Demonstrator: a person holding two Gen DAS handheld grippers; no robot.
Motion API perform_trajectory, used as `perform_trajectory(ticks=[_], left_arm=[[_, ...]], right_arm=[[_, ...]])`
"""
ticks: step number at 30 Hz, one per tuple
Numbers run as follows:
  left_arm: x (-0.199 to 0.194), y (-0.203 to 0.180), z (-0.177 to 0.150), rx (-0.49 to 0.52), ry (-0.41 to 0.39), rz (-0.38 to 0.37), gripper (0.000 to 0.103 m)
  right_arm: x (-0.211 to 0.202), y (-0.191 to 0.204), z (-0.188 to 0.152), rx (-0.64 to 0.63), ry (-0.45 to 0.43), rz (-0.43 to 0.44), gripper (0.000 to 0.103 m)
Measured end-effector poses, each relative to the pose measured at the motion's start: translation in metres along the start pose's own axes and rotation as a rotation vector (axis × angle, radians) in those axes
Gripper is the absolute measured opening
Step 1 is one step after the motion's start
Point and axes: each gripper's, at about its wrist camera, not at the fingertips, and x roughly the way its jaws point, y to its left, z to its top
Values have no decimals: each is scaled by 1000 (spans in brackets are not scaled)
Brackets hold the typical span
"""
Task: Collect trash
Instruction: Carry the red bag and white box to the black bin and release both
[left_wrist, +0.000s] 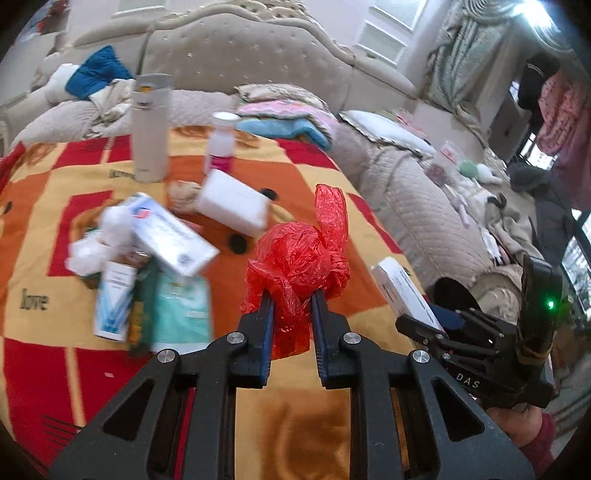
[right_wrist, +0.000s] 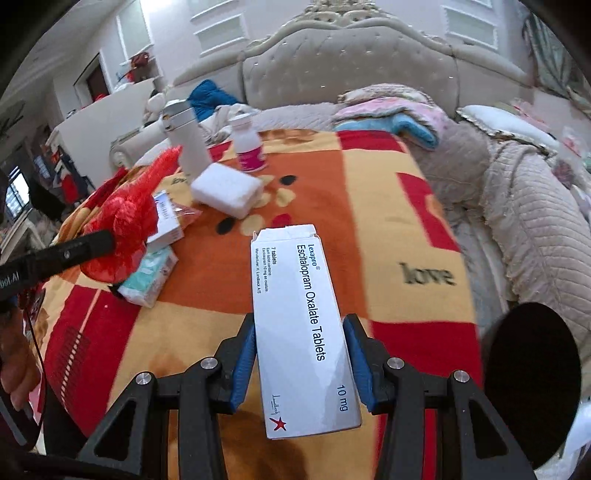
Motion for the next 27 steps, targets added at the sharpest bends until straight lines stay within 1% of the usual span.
perform_trajectory(ticks=[6,13,20,27], left_arm=[[24,-42,-3,39,34,-40,16],[53,-92,-11,92,88,-86,16],[84,-137,-15,131,141,-130,16],[111,-179,-22,168,193,-178,16]], right_arm=[[-18,-34,-9,40,-13,-66,45],[-40,-87,-25,126,-19,-138,45],[-52,-139,-42,219,-5,-200,45],[-56,-182,-56,300,7,-243,45]])
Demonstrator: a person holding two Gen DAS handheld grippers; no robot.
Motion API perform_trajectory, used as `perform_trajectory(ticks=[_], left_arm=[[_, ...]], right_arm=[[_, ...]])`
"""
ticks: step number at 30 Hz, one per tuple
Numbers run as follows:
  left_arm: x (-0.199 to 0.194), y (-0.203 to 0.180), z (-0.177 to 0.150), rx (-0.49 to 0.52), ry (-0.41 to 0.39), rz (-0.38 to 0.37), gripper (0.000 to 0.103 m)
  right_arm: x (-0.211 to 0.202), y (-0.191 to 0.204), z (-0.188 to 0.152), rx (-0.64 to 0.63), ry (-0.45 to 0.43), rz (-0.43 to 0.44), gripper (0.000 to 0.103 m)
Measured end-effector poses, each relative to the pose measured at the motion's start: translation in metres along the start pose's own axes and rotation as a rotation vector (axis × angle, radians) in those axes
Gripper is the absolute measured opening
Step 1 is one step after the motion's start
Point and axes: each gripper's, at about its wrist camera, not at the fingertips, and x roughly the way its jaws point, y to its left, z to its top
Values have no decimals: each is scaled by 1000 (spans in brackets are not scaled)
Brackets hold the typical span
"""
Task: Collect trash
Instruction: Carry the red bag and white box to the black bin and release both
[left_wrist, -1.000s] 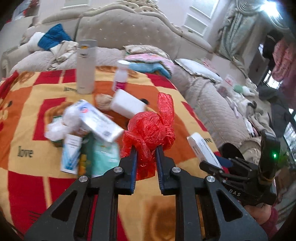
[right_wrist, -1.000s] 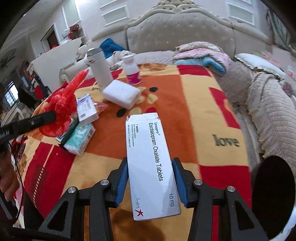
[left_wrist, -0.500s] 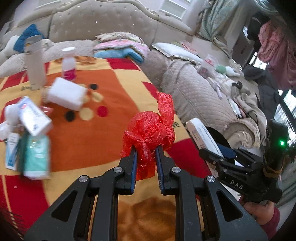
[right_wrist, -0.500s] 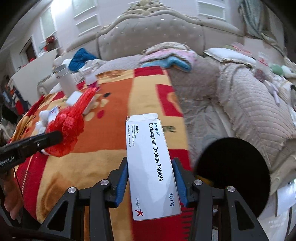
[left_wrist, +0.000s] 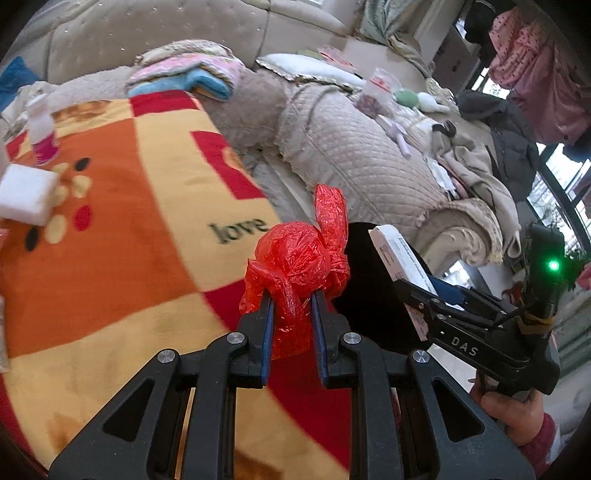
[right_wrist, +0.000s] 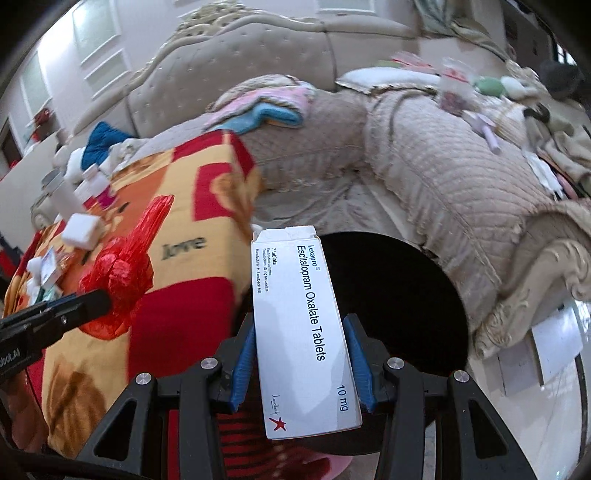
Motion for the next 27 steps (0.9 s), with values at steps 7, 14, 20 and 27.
perform_trajectory(ticks=[7,14,20,27], left_arm=[[25,-26,3,15,43,-44,16],[39,-42,4,16,65,-105,16],[42,-43,2,-2,80,-150,39],[32,-34,0,-19,64,-134,53]], right_arm=[[7,-24,-2,41,14,-24,45],[8,-36,-4,64,17,-45,45],[7,-40,-3,95,12,-62,50],[5,-41,-3,112,20,-72,51]])
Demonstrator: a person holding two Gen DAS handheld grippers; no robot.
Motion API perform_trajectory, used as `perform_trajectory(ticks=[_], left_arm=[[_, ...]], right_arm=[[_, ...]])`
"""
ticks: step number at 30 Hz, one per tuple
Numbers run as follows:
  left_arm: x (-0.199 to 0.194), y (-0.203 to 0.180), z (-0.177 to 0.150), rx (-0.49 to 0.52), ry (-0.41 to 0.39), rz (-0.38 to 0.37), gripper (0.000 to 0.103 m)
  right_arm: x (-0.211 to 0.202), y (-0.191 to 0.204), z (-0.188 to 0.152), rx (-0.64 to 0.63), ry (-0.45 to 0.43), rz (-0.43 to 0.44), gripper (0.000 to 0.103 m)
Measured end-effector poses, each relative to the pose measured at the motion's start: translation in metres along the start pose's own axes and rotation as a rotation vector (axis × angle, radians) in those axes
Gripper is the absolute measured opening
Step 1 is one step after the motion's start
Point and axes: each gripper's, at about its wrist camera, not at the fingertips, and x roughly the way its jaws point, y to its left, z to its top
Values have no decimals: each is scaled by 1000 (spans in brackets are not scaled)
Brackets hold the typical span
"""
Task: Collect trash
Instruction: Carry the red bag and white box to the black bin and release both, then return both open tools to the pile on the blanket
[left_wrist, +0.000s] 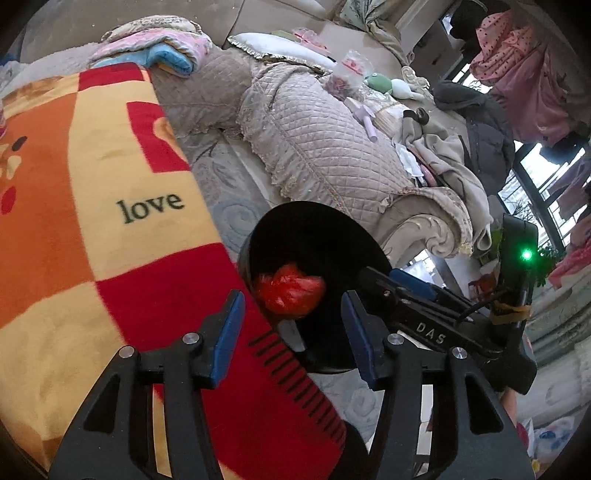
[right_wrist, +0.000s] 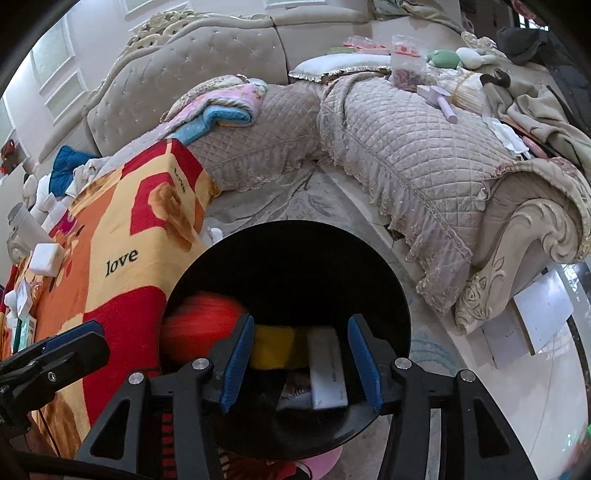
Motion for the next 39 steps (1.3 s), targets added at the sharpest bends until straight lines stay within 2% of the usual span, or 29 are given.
perform_trajectory(ticks=[9,12,14,19,28,31,39], left_arm=[[-22,23,-11,8,-44,133,53],[-31,33,-15,13,-65,185,53],[-37,39,-17,11,-72,206,53],[-50,52,-22,0,-89,258,53],[-75,84,-34,-30,-114,357,53],[-86,99,-39,-60,-121,384,53],[-117,140,-52,-141,-147,448,53]], right_arm=[[2,22,-3,-34,9,18,54],[2,31,-4,-50,8,21,59],[1,39,-4,-65,5,21,62],[1,60,-8,-102,13,35,63],[1,112,-14,-188,15,76,65],[2,132,-17,-216,15,93,69],[11,183,-30,-295,44,142,69]])
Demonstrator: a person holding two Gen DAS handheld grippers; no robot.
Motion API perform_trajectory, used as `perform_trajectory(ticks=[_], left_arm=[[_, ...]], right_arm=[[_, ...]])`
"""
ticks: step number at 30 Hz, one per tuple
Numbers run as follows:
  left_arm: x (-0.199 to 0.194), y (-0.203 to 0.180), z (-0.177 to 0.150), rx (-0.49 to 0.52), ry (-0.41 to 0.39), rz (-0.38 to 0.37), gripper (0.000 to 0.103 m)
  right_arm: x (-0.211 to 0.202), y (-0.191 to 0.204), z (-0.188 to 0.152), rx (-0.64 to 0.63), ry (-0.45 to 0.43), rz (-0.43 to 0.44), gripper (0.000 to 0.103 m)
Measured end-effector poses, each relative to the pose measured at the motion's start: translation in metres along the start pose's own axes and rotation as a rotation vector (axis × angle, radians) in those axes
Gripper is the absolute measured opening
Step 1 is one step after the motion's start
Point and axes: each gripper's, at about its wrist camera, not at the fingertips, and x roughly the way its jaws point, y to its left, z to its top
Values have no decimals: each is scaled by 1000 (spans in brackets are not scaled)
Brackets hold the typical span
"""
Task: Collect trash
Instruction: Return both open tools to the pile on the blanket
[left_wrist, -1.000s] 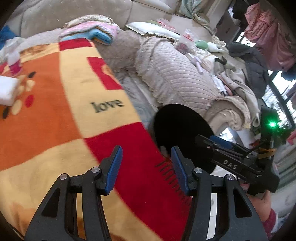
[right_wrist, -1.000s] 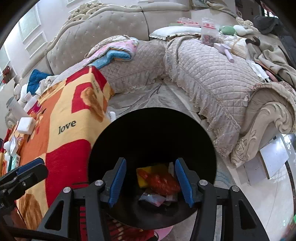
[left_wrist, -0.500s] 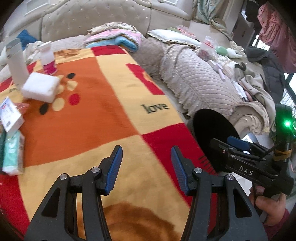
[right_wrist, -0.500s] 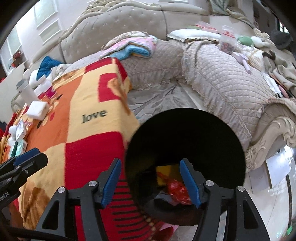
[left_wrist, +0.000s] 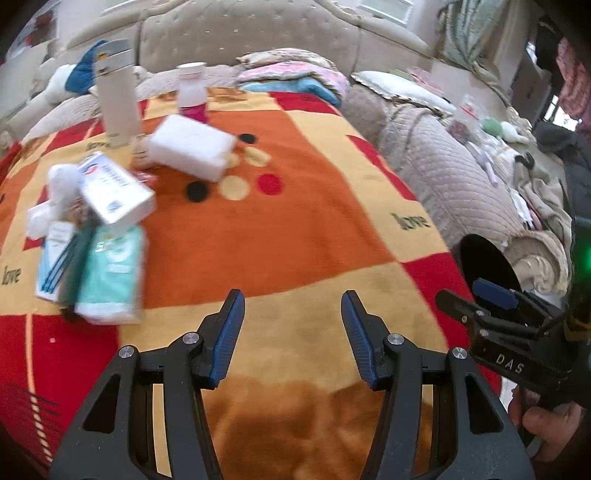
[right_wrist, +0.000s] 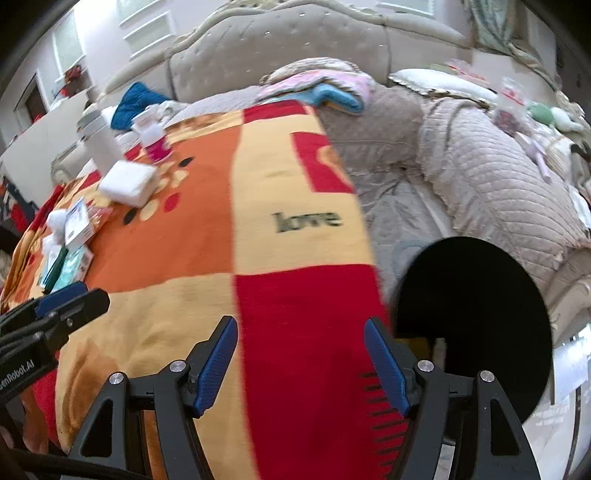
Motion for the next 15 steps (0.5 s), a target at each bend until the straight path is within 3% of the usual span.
perform_trajectory(ticks=[15], left_arm=[[-33,105,-11,-116,-20,115,53]], right_arm=[[23,91,6,-134,54,104,72]])
